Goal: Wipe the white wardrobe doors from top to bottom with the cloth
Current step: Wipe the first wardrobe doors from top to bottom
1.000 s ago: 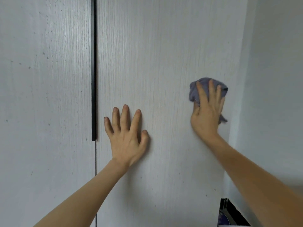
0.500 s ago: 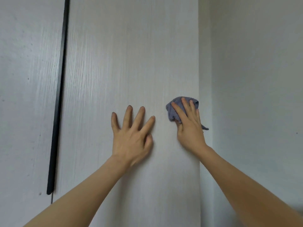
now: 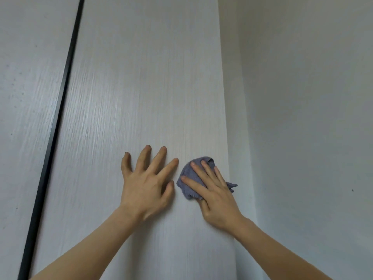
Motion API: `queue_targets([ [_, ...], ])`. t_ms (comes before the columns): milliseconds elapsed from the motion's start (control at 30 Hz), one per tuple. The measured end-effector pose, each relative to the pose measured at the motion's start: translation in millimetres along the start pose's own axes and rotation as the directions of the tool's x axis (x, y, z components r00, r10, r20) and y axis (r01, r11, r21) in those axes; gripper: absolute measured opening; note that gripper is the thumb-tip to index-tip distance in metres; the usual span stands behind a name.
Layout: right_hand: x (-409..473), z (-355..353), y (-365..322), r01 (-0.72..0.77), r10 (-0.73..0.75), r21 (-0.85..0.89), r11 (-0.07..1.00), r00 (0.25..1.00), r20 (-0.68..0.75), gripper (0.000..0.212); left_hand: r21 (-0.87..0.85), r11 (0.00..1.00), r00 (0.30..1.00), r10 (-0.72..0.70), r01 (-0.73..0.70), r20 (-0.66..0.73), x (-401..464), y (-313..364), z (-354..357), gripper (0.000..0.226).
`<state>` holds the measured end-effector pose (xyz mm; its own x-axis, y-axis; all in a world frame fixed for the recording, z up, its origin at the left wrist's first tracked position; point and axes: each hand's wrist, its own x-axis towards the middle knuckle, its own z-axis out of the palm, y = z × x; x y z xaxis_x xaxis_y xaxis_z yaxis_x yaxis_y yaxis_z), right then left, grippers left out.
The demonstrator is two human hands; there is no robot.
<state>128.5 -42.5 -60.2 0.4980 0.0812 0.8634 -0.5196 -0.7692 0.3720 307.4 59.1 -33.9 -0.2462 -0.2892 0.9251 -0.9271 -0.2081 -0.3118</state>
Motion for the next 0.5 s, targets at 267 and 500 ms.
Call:
queue_targets([
  [267, 81, -35, 26, -0.432, 0.444, 0.117, 0.894, 0.888, -0.122, 0.056, 0.011, 0.998, 0.998, 0.063, -0.063, 0.001, 2, -14, -13, 0.049],
  [500, 45, 16, -62, -0.134, 0.137, 0.028, 0.991, 0.983, -0.123, 0.056, 0.004, 0.999, 0.999, -0.035, 0.035, -0.026, -32, -49, -20, 0.050],
])
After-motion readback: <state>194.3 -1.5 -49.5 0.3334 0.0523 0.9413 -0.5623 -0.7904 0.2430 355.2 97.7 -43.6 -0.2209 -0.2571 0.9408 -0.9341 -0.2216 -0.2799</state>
